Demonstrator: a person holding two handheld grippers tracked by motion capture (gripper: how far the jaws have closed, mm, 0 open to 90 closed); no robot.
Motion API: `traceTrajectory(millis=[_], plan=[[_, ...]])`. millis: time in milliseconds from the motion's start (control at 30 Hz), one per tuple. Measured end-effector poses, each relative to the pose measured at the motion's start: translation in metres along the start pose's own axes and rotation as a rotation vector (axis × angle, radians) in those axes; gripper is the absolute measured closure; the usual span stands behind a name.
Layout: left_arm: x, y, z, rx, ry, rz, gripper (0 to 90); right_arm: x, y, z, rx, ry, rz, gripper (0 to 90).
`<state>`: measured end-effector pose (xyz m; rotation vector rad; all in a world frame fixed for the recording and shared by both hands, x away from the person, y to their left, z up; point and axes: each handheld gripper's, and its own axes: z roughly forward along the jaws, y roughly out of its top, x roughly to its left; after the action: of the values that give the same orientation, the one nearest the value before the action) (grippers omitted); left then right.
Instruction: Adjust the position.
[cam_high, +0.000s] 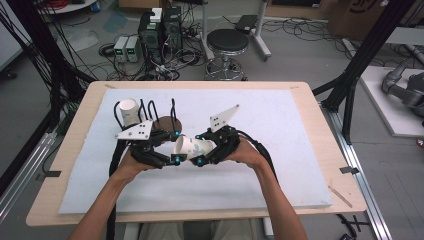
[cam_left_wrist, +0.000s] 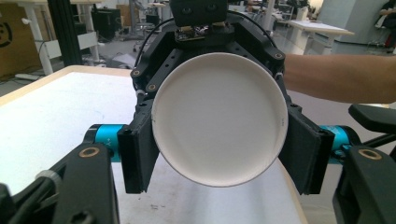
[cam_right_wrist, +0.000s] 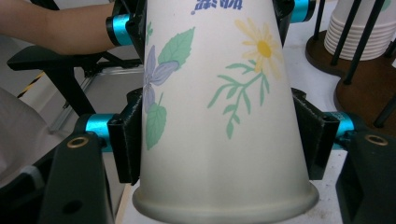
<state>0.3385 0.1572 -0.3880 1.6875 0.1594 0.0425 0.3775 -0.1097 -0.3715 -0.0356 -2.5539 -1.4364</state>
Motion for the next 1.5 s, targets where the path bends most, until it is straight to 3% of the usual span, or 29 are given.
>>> traceTrajectory(millis=[67,133,300,400,533,800,1000,1100,1267,1500], plan=[[0.0,0.0,0.0,-0.012,0.024,-0.002,18.9,0.0,0.0,-0.001,0.001,0.004,-0.003,32.3],[0.002,-0.001,-0.002,-0.036,0.016,-0.002,6.3,0.0,0.0,-0.001,0.001,-0.003,-0.002,32.4],[0.002,0.001,-0.006,-0.057,0.036,0.041,5.3,0.0,0.0,-0.004,-0.004,-0.012,0.001,32.4],[0.002,0.001,-0.008,-0.047,0.047,0.032,5.4,0.0,0.0,-0.006,0.0,-0.018,0.006,32.4],[0.001,0.001,-0.009,0.05,0.076,-0.007,5.4,0.002,-0.001,-0.008,0.015,-0.033,0.003,32.3],[0.0,0.014,-0.007,0.288,0.088,0.007,5.4,0.006,0.001,-0.015,0.086,-0.081,0.01,32.3],[0.0,0.027,0.004,0.559,0.05,0.032,5.4,0.009,0.007,-0.016,0.236,-0.133,0.004,32.3],[0.001,0.031,0.012,0.657,0.037,0.047,5.4,0.01,0.011,-0.014,0.315,-0.154,0.003,32.3],[0.004,0.04,0.021,0.741,0.034,0.049,5.4,0.013,0.019,-0.008,0.473,-0.181,-0.007,32.3],[0.005,0.046,0.026,0.788,0.026,0.054,5.5,0.015,0.023,-0.006,0.543,-0.181,-0.008,32.3]])
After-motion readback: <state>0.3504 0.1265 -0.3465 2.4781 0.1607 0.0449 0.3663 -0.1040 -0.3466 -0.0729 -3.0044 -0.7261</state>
